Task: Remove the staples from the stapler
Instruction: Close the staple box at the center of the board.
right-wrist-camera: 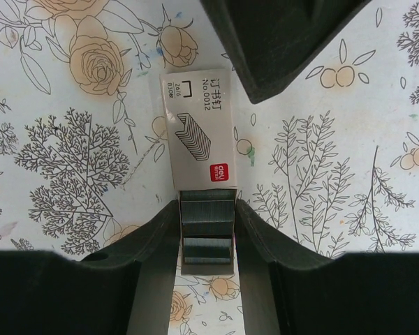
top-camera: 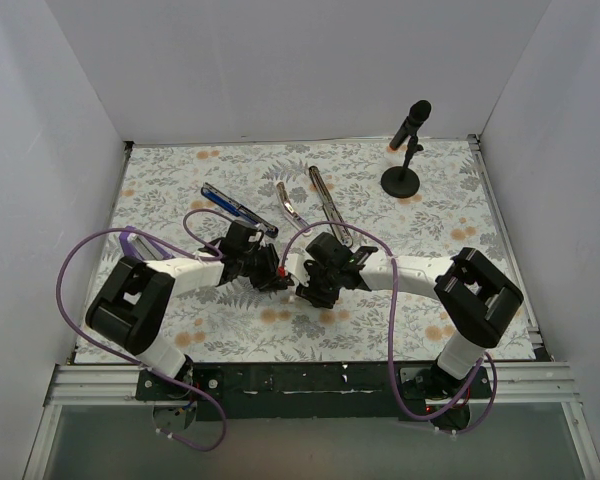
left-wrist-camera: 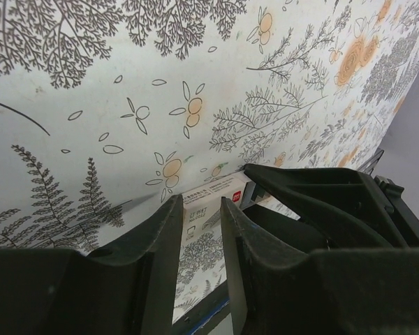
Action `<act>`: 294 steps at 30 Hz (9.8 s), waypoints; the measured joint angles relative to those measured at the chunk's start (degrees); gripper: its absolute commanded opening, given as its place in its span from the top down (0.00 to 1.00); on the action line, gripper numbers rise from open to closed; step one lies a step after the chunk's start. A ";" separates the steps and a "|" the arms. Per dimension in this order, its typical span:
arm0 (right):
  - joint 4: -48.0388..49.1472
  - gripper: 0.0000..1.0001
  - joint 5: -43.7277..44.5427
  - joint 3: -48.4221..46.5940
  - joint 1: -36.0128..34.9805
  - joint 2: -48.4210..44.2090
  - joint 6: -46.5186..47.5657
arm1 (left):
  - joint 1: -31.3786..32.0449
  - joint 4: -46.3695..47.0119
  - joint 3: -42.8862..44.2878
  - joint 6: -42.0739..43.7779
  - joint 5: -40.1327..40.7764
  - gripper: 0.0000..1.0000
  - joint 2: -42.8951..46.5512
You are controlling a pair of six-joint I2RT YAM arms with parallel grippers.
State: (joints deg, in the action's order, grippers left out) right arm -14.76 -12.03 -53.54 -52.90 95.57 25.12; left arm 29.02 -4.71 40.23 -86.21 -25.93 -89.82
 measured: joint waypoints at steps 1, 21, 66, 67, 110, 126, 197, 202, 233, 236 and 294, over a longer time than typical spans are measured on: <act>0.00 0.57 -0.07 0.00 0.00 -0.02 0.15 | 0.13 0.02 -0.04 -0.04 -0.02 0.71 0.00; -0.04 0.57 -1.81 1.05 -0.42 -0.83 1.90 | 0.81 0.59 -1.44 -0.39 0.33 0.75 0.00; -1.64 0.57 -2.49 3.96 -1.95 -4.09 0.94 | 3.04 1.88 -8.50 -3.76 -0.61 0.71 5.25; -1.70 0.57 -2.73 4.00 -1.99 -4.13 0.98 | 3.08 2.32 -8.72 -3.98 -0.90 0.72 5.25; -1.77 0.58 -6.16 6.16 -3.10 -5.97 2.80 | 4.15 11.63 -9.90 -6.84 -6.05 0.78 0.94; 1.81 0.60 -5.62 6.32 -3.28 -5.49 -2.29 | 2.51 -3.45 -1.46 -2.78 6.60 0.55 6.75; -1.70 0.58 -4.17 5.64 -5.95 -5.53 1.88 | 2.21 16.70 -21.14 -11.63 -7.26 0.97 9.60; -1.60 0.58 -3.72 5.62 -5.73 -5.49 2.05 | 2.23 15.52 -20.50 -10.62 -6.99 0.92 9.60; -0.07 0.58 -2.49 3.39 -5.49 -2.97 2.23 | 2.25 16.79 -20.72 -10.71 -7.10 0.86 9.64; 0.07 0.58 -2.43 3.39 -4.92 -2.97 2.12 | 2.25 16.79 -20.76 -10.73 -7.13 0.86 9.64; 0.98 0.59 -7.23 3.72 -4.87 -2.78 1.88 | 3.37 8.98 -19.54 -11.17 -1.97 0.45 15.34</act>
State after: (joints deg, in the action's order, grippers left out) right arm -13.78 -19.27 -49.82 -57.78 92.79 27.00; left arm 32.38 4.27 20.69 -97.38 -27.90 -74.48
